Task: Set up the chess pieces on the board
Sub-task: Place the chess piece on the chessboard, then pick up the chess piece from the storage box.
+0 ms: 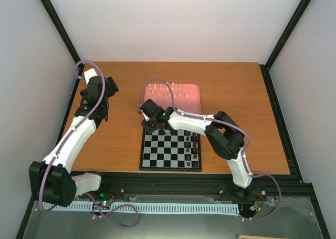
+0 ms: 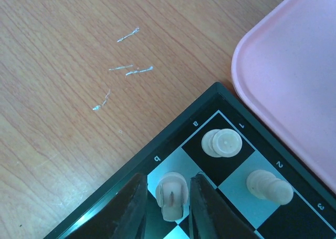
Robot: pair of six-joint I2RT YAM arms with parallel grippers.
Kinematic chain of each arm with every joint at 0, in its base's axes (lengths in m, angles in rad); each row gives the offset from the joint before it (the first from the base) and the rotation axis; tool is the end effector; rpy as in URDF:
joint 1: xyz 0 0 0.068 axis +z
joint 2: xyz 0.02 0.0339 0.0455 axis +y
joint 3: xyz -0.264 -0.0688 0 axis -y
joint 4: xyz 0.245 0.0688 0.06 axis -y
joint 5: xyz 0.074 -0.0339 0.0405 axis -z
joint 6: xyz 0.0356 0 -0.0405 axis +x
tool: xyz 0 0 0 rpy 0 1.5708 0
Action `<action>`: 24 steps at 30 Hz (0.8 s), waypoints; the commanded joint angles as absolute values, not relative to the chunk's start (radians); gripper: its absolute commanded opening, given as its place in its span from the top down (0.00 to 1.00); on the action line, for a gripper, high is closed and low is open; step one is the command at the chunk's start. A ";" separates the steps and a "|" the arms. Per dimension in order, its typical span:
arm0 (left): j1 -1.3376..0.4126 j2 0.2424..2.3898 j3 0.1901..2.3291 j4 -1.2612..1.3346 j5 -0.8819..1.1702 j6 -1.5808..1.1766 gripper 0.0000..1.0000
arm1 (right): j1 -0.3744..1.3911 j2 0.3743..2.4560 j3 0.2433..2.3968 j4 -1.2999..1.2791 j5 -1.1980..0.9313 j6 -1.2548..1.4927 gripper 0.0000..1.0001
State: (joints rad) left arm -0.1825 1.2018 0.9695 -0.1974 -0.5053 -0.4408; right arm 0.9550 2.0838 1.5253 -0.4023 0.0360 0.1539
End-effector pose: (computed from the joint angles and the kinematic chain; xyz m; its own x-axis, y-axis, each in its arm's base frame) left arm 0.2712 -0.0325 0.3179 -0.2536 -0.3328 -0.9082 -0.4226 0.8827 -0.2055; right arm 0.2621 0.3682 0.1748 -0.5911 -0.5701 -0.5706 -0.7218 0.6896 0.0587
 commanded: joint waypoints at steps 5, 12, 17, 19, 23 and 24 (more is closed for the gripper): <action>-0.184 1.200 1.003 -0.193 -0.508 -0.436 0.00 | 0.955 1.961 1.473 -0.374 0.032 0.145 0.67; -0.184 1.193 1.001 -0.196 -0.507 -0.436 0.00 | 0.961 1.846 1.423 -0.370 0.020 0.115 0.57; -0.185 1.189 1.001 -0.196 -0.499 -0.438 0.00 | 0.937 1.782 1.402 -0.383 0.137 0.112 0.39; -0.184 1.187 0.999 -0.197 -0.497 -0.438 0.00 | 0.899 1.781 1.416 -0.398 0.163 0.112 0.34; -0.184 1.180 0.999 -0.198 -0.500 -0.437 0.00 | 0.776 1.786 1.442 -0.398 0.171 0.121 0.33; -0.184 1.176 0.997 -0.199 -0.499 -0.438 0.00 | 0.744 1.790 1.452 -0.400 0.177 0.126 0.33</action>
